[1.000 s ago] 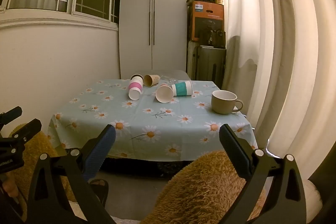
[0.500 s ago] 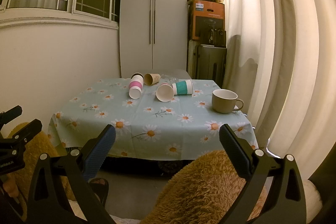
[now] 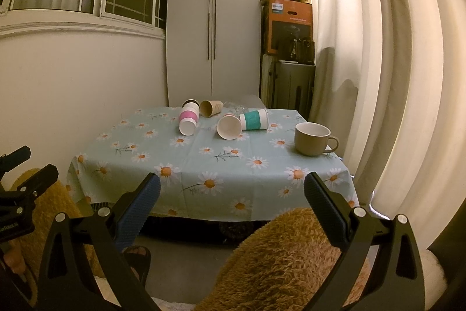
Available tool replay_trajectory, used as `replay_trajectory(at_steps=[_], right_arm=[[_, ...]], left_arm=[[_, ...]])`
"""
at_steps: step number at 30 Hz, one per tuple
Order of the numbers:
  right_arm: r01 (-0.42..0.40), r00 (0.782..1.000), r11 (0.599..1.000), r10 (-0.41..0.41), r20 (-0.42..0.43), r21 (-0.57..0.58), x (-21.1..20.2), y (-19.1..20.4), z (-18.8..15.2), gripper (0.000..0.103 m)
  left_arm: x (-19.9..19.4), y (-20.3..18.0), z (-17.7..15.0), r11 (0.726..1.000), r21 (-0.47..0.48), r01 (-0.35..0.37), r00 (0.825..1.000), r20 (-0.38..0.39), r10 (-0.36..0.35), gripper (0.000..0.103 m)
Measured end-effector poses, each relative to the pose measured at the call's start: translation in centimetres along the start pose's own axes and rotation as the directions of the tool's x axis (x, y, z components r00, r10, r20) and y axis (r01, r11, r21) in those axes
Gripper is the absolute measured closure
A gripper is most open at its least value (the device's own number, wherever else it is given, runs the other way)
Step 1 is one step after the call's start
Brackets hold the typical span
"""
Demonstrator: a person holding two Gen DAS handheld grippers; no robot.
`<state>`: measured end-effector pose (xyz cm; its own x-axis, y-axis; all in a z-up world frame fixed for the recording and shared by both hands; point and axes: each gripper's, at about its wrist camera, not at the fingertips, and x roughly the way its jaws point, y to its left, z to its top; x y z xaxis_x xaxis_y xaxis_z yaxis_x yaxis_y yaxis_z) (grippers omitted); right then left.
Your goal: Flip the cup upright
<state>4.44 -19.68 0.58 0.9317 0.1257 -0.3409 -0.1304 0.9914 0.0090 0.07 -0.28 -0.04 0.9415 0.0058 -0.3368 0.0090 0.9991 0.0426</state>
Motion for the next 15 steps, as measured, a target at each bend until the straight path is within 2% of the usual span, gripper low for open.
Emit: replay_trajectory(at_steps=[15], right_arm=[[0.002,1.000,1.000,-0.002,-0.006,0.002,0.05,0.17,0.00,0.005]], left_arm=[[-0.04,0.08,0.02,1.000,0.000,0.002,1.000,0.002,-0.002,0.006]])
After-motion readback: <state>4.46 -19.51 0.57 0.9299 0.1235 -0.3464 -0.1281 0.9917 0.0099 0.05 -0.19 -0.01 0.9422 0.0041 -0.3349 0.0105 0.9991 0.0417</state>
